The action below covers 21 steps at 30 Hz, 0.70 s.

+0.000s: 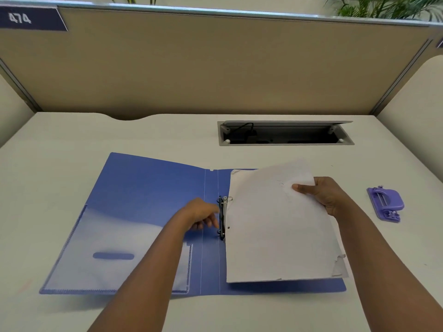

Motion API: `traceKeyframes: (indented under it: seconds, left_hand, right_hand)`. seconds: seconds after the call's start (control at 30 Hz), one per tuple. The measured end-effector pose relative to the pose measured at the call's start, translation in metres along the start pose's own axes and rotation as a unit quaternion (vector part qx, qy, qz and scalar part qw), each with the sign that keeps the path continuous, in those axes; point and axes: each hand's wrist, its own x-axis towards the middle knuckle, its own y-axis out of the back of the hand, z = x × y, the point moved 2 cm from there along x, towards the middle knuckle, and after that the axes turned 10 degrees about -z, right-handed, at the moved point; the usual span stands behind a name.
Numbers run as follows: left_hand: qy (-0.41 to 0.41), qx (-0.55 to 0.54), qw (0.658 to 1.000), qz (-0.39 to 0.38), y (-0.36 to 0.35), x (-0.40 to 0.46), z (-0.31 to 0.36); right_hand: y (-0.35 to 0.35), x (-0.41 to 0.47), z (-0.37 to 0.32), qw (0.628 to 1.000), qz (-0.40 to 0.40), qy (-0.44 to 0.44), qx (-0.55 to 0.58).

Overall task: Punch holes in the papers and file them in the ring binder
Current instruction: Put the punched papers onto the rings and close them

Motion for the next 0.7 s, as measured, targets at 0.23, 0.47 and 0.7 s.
traceKeyframes:
  seconds: [0.23, 0.47, 0.7]
  left_hand:
    - [0.045, 0.023, 0.994, -0.099, -0.023, -0.007, -0.02]
    - [0.034, -0.29, 0.954, -0.073, -0.047, -0.009, -0.038]
    - [0.009, -0.485, 0.874, -0.002, -0.073, -0.001, -0.042]
  right_hand:
    - [0.006, 0.002, 0.006, 0.999, 0.008, -0.028, -0.014]
    - [0.005, 0.001, 0.004, 0.999, 0.011, -0.042, -0.004]
    - [0.004, 0.002, 0.003, 0.999, 0.017, -0.042, -0.011]
